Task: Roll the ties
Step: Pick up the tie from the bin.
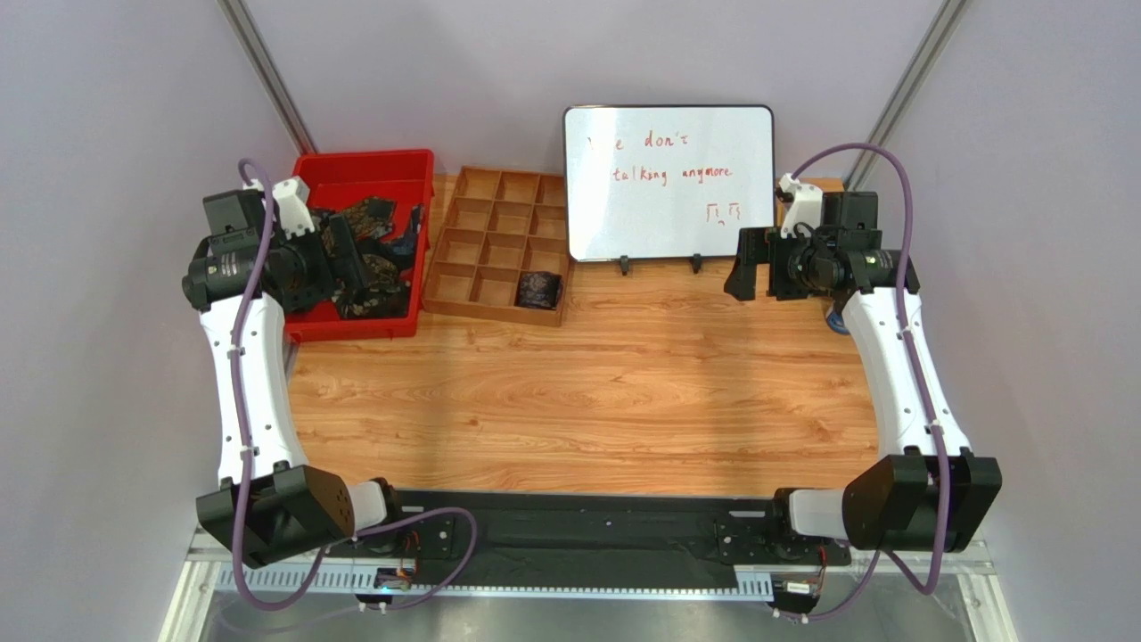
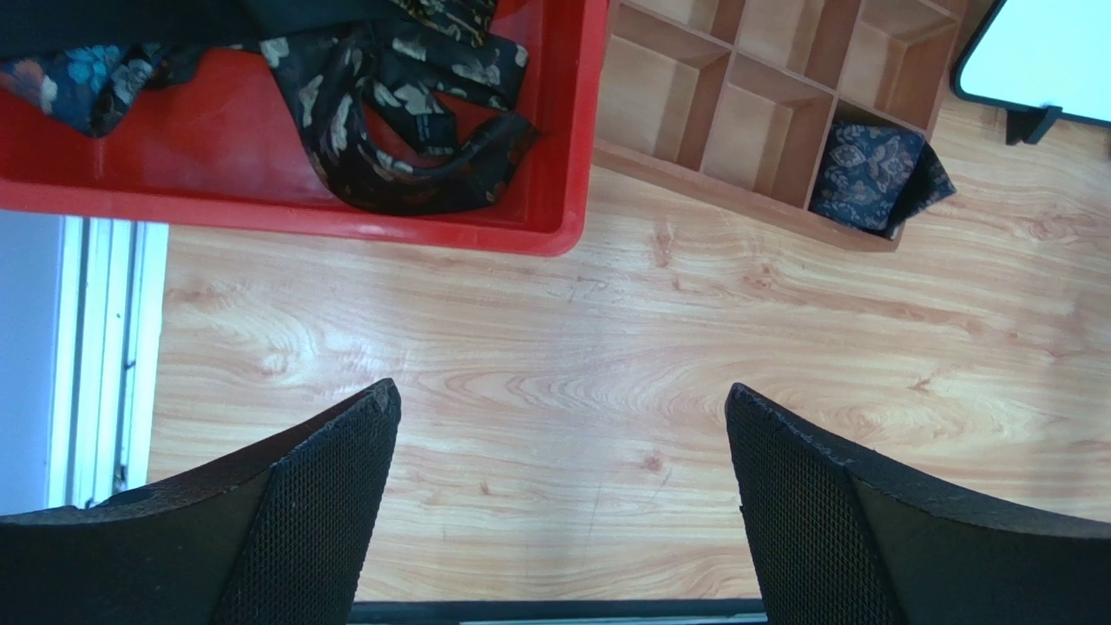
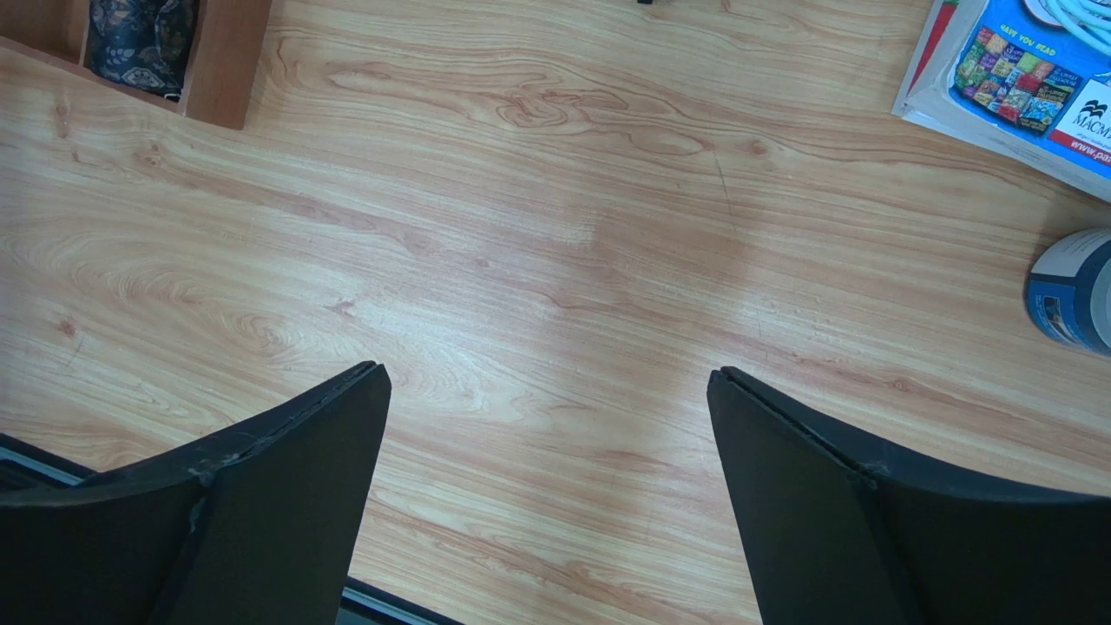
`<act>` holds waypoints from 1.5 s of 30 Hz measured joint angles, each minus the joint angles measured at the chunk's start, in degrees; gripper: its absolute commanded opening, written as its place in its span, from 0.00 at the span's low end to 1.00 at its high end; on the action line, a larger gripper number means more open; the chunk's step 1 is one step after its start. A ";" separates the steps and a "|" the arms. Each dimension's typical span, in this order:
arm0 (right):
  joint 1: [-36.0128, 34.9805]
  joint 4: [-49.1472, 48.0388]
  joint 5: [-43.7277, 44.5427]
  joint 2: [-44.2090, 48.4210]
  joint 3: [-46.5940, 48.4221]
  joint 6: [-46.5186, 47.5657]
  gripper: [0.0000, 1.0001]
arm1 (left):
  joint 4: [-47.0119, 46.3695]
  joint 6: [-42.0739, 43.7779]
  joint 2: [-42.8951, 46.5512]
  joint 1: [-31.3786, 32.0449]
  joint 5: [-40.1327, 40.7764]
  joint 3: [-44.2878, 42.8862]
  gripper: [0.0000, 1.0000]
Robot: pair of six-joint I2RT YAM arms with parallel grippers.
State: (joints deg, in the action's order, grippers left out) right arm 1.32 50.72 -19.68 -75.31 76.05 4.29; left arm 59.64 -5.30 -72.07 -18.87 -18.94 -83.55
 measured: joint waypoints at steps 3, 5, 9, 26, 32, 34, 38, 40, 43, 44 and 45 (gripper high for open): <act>0.00 -0.02 -0.37 0.00 -0.02 -0.02 1.00 | -0.42 0.20 -2.60 -0.57 -0.11 -1.86 0.99; 0.00 -0.09 -0.76 0.00 -0.11 -0.22 1.00 | -1.97 0.28 -4.37 -1.53 -0.22 -2.36 0.99; 0.00 -0.61 -1.70 -0.31 -0.28 -0.85 1.00 | -5.07 0.39 -7.91 -3.39 0.90 -2.82 0.96; 0.00 -2.14 -3.26 -7.13 -0.11 -2.56 0.99 | -18.08 -1.46 -35.39 -7.50 8.85 -14.53 0.84; 0.00 -2.08 -2.91 -10.36 1.40 -2.43 0.98 | -21.11 -1.16 -42.27 -7.50 10.73 -19.50 0.83; 0.00 -2.08 -2.78 -11.69 2.38 -2.34 0.98 | -21.99 -0.94 -44.19 -7.50 11.43 -20.68 0.82; 0.00 -2.05 -2.36 -13.46 3.78 -1.99 0.97 | -22.64 -0.74 -47.50 -7.50 12.26 -22.08 0.81; 0.00 -1.99 -1.88 -14.03 4.35 -1.66 0.97 | -22.69 -0.72 -48.54 -7.50 12.44 -22.08 0.80; 0.00 -1.84 -1.29 -15.17 5.44 -1.20 0.96 | -22.77 -0.55 -49.92 -7.50 12.59 -22.08 0.74; 0.00 -1.84 -1.14 -15.52 5.70 -1.07 0.96 | -22.80 -0.50 -50.34 -7.50 12.61 -22.08 0.73; 0.00 -1.90 -0.96 -15.80 5.84 -0.98 0.96 | -22.82 -0.48 -50.66 -7.50 12.61 -22.10 0.71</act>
State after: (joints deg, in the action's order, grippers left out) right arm 1.32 48.82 -20.64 -91.11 81.89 3.31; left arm 36.82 -5.78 -122.74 -26.37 -6.33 -105.65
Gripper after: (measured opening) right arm 0.966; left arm 0.758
